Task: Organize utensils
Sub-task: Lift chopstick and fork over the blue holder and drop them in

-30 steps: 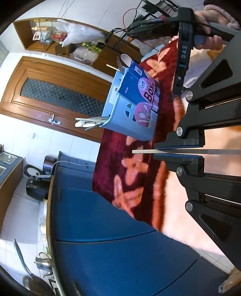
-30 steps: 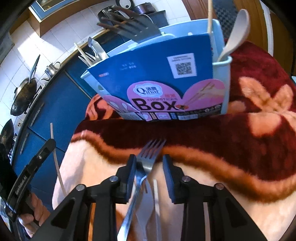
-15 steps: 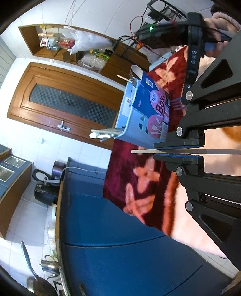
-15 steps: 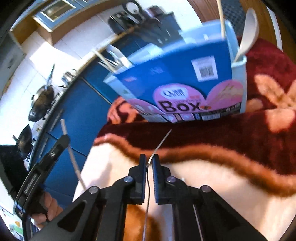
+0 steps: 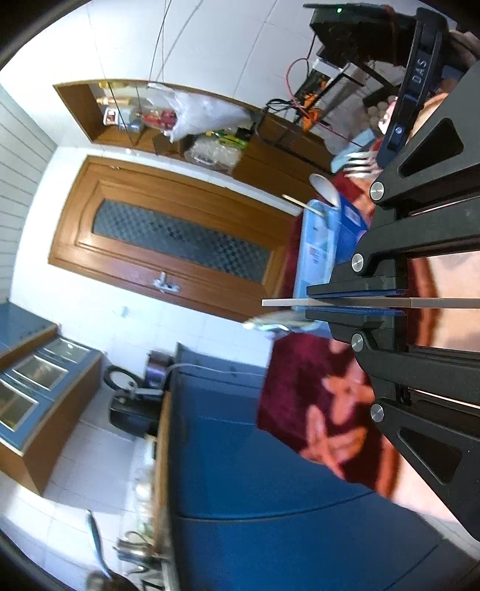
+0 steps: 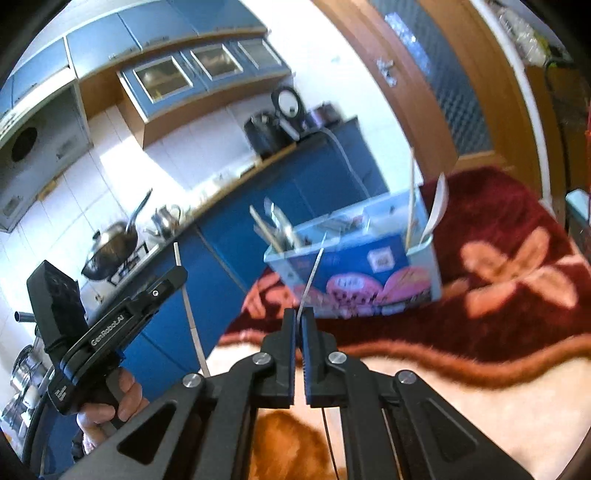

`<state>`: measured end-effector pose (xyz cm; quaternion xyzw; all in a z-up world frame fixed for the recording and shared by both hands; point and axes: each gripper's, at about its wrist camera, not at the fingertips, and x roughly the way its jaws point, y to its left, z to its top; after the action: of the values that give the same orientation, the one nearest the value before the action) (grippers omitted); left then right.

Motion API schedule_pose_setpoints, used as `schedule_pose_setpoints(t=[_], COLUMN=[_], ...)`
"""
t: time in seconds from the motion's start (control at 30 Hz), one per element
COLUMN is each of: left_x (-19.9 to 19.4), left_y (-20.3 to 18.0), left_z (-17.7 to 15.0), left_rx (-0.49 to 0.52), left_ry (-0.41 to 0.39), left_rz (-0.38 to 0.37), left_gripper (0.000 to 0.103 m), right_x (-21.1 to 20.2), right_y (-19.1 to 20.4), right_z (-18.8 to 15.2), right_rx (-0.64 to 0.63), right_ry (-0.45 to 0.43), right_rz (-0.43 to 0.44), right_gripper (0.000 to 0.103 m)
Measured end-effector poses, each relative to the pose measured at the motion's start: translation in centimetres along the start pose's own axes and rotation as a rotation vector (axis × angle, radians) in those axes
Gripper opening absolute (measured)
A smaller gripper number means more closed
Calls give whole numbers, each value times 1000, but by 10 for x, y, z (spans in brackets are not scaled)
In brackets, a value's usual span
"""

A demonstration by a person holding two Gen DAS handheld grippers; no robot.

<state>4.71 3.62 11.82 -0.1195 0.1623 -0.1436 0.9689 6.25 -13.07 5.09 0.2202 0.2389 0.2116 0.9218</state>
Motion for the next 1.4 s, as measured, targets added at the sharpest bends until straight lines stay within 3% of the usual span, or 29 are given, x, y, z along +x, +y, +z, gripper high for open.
schedule_pose_setpoints(t=[0.4, 0.73, 0.93, 1.23, 1.4], left_x=[38, 76, 102, 130, 133], left_y=[-27, -30, -23, -14, -15], left_z=[44, 82, 74, 46, 38], left_rx=[41, 48, 45, 53, 63], left_ry=[-117, -239, -273, -217, -211], left_rz=[-9, 40, 80, 100, 95], left_gripper=[4, 4, 4, 4, 4], right_x=[-20, -17, -9, 17, 40], right_y=[-12, -24, -22, -12, -16], right_z=[39, 71, 93, 115, 121], right_rx=[-36, -64, -102, -184, -168], right_ry=[-140, -222, -279, -398, -424], right_rz=[-35, -79, -99, -127, -104], right_gripper=[4, 4, 4, 4, 4])
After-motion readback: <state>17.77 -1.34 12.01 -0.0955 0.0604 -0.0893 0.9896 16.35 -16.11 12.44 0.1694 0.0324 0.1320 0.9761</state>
